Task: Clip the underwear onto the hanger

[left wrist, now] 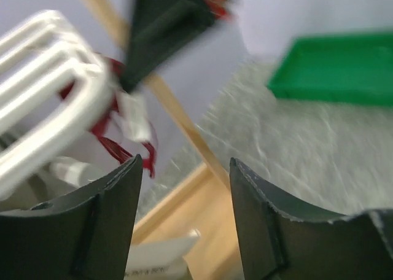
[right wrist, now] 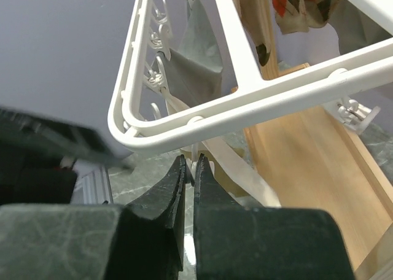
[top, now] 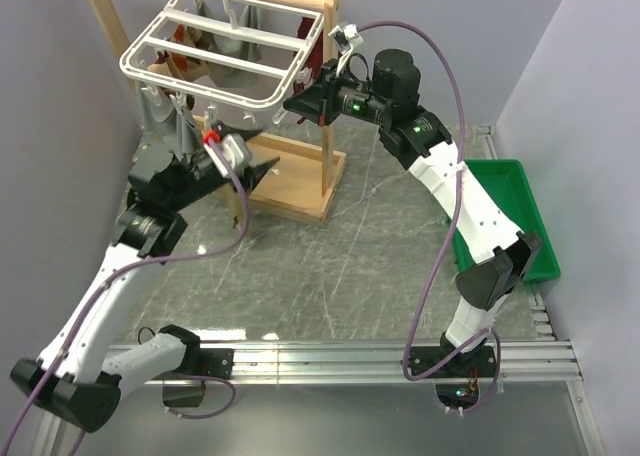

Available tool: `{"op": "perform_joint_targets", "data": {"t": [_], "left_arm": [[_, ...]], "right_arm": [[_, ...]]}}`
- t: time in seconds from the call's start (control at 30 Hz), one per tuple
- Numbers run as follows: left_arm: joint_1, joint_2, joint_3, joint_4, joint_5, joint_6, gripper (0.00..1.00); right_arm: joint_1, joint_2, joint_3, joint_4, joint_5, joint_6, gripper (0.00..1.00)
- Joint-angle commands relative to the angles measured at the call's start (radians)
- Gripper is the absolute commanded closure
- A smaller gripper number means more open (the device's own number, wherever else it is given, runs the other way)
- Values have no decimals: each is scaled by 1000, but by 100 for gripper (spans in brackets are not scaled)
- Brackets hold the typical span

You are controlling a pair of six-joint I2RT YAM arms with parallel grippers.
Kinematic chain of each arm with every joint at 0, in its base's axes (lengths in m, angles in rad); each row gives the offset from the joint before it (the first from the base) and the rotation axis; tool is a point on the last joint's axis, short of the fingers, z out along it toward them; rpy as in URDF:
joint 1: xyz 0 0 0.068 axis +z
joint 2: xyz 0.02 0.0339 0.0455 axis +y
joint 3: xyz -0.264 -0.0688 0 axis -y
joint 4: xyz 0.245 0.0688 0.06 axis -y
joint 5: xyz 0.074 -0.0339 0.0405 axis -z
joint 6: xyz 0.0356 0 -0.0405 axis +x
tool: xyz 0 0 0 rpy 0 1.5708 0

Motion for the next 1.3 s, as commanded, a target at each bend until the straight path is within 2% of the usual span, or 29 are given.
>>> {"op": "perform_joint_targets", "data": {"t": [0.0, 0.03, 0.07, 0.1, 0.13, 0.23, 0.3, 0.33, 0.37, 0.5, 0.63, 0.67, 0.77, 0.83, 0.87, 0.9, 1.0, 1.1, 1.27], "left_arm": [[20, -64, 64, -522, 302, 308, 37], [20, -66, 84, -622, 322, 512, 35], [20, -64, 90, -708, 327, 601, 34], [20, -49, 101, -868, 313, 673, 34], [18, -37, 125, -920, 299, 785, 33], [18, 19, 154, -1024, 229, 873, 28], [-19, 46, 151, -991, 166, 872, 26], [-49, 55, 147, -970, 61, 858, 26], [-81, 63, 142, -948, 16, 846, 25], [-181, 149, 173, -920, -102, 823, 20], [-235, 238, 232, -894, -219, 784, 10], [-256, 253, 236, -870, -295, 778, 10], [-293, 325, 260, -822, -409, 747, 7], [-301, 396, 300, -828, -501, 732, 1], [-304, 417, 311, -825, -501, 724, 1], [-306, 460, 337, -814, -574, 708, 1], [-304, 520, 369, -790, -651, 695, 1], [-304, 563, 407, -758, -688, 695, 1], [-304, 675, 487, -842, -787, 700, 1]], "right_arm": [[2, 2, 22, 16, -29, -14, 100], [1, 2, 24, 17, -29, -18, 100], [-1, 4, 25, 17, -30, -20, 100], [-1, 4, 27, 17, -29, -20, 100], [-1, 1, 27, 17, -27, -23, 100], [-1, -1, 22, 20, -26, -23, 100], [-3, -4, 20, 21, -23, -21, 100], [-1, -1, 20, 23, -23, -18, 100], [-1, -1, 23, 23, -21, -17, 100], [-4, -2, 25, 23, -12, -9, 100], [-1, 1, 31, 23, -10, -1, 100], [-1, -1, 31, 23, -9, -3, 100], [-1, -2, 28, 21, -4, -3, 100], [-1, -6, 25, 23, -3, -3, 100], [-1, -6, 24, 24, -1, -1, 100], [-1, -9, 22, 24, -1, 0, 100], [-1, -10, 17, 29, -3, 0, 100], [1, -12, 16, 32, -6, 3, 100], [1, -13, 13, 35, -10, 2, 100]]}}
